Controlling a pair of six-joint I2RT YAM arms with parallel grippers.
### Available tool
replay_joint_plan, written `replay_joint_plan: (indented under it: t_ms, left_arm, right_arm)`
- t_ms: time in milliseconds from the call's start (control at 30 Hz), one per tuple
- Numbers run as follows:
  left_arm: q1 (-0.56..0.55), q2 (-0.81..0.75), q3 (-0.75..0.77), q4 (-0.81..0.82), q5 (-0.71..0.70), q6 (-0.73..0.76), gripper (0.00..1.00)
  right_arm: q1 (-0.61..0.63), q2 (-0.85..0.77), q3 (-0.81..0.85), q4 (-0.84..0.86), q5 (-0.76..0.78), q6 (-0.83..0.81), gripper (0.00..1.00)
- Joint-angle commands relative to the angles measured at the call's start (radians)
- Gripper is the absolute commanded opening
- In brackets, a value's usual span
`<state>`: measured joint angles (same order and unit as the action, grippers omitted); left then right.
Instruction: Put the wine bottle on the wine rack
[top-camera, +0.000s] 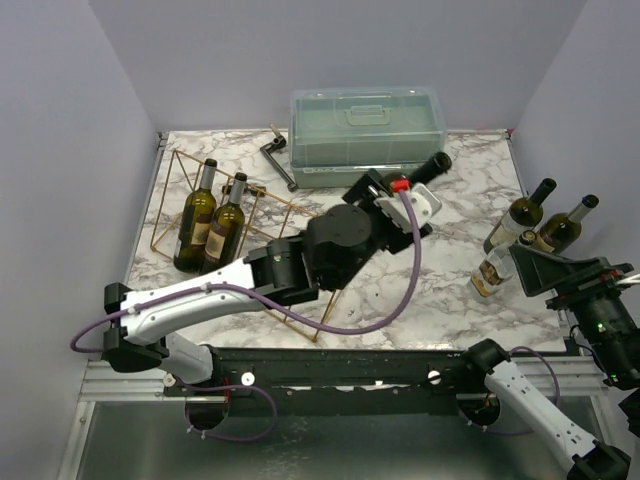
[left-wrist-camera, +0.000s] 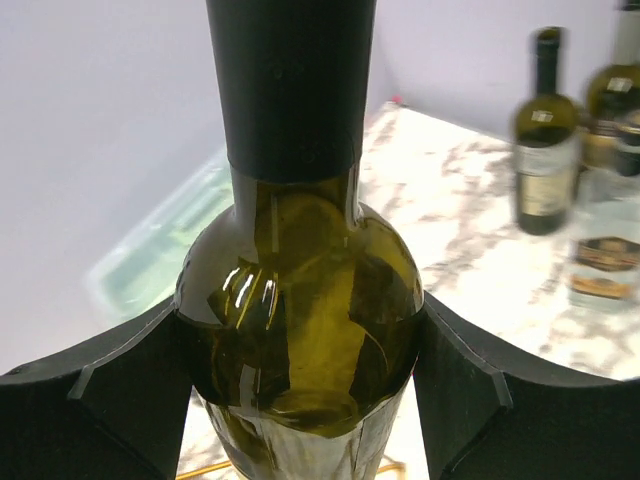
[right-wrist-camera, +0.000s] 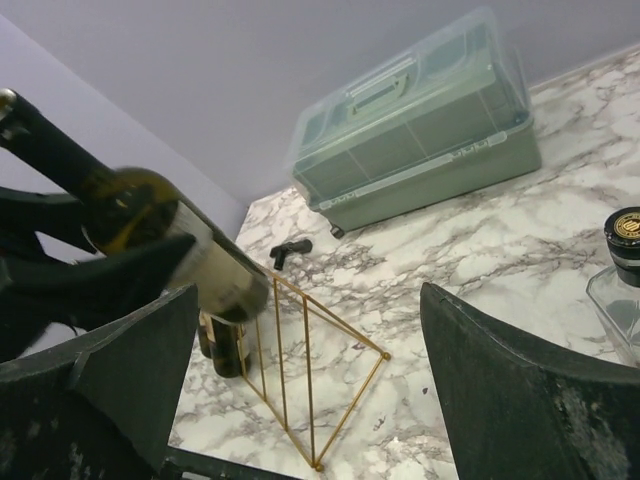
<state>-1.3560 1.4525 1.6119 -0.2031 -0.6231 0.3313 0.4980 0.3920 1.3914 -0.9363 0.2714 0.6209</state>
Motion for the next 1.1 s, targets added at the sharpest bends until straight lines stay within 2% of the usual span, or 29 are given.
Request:
replay_joint_plan:
  t_ms: [0, 233, 367, 533, 800, 900, 1067]
  left_arm:
    - [0.09, -0.124, 0.083, -0.036, -0.128, 0.151, 0.0]
    - [0.341, -0.223, 0.113, -0.093, -0.135, 0.224, 0.0]
    - [0.504, -0.201, 0.14, -0.113, -0.173, 0.265, 0.0]
    - [0.717, -0.164, 0.125, -0.115, -0.165, 0.233, 0.0]
    - [1.115, -0.139, -0.043, 0.032, -0.086, 0.126, 0.0]
    - [1.211, -0.131, -0.118, 0.071, -0.053, 0.085, 0.0]
    - [1.322, -0.128, -0.309, 0.251, 0.018, 0.044, 0.0]
  right_arm:
    - [0.006, 0.01, -0.027, 0.005, -0.032, 0.011, 0.94]
    - [0.005, 0.009, -0.074, 0.013, -0.052, 0.018, 0.94]
    - [0.006, 0.022, -0.08, 0.014, -0.07, 0.017, 0.94]
    - [0.005, 0.053, -0.07, 0.002, -0.09, 0.009, 0.94]
    - [0.006, 0.113, -0.058, -0.04, -0.133, 0.005, 0.94]
    - [0.005, 0.136, -0.066, -0.065, -0.145, 0.012, 0.94]
    - [0.005, 0.172, -0.092, -0.066, -0.177, 0.039, 0.94]
